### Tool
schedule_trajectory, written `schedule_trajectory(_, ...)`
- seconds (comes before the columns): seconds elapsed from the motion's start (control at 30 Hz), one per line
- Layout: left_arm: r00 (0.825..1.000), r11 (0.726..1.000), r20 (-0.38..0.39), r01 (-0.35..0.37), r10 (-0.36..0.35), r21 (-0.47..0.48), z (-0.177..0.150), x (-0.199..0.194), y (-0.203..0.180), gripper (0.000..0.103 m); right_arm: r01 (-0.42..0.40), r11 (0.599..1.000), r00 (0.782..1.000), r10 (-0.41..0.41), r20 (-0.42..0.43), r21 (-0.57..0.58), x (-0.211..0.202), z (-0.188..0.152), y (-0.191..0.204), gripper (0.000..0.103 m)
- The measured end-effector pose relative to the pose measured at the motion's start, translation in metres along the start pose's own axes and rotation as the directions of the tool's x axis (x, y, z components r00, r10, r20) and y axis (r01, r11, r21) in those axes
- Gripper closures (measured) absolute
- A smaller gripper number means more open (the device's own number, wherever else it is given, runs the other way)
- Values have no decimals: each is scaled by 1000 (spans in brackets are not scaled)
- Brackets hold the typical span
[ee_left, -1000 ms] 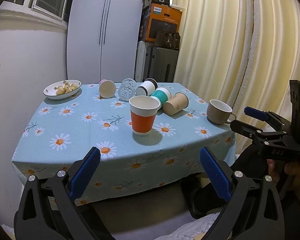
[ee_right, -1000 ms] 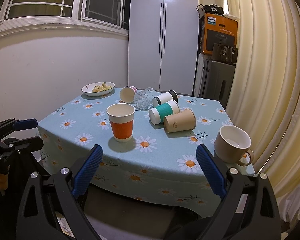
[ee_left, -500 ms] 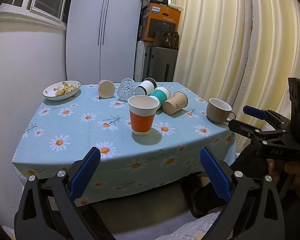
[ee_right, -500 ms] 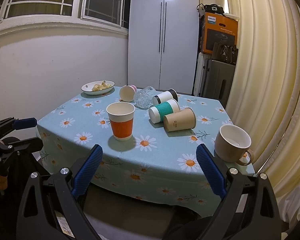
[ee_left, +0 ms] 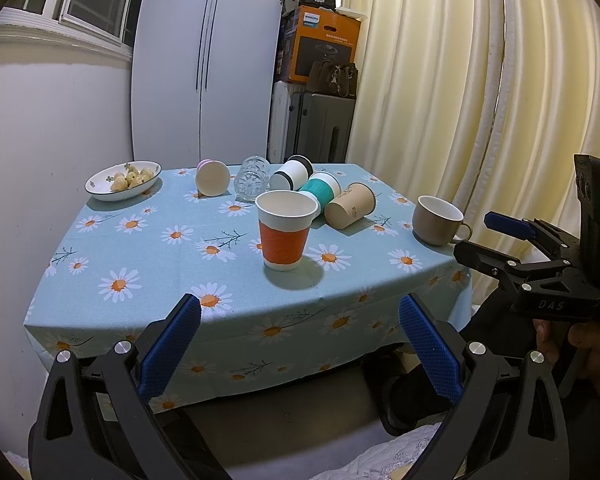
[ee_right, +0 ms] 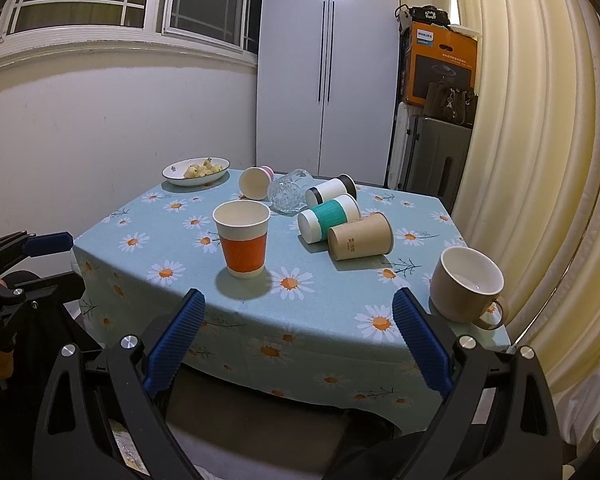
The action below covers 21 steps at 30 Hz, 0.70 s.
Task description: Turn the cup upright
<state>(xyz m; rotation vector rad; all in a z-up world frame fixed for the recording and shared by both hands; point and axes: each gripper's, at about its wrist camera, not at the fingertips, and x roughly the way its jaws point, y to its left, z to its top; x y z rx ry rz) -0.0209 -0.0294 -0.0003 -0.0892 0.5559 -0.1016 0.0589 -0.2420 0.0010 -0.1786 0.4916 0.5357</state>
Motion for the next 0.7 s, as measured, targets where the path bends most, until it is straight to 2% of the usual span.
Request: schedule_trajectory(0.7,1000,1000,3,-1,1,-5,0,0,1,6,-2,1000,1000,2,-2,0,1,-2,0,9)
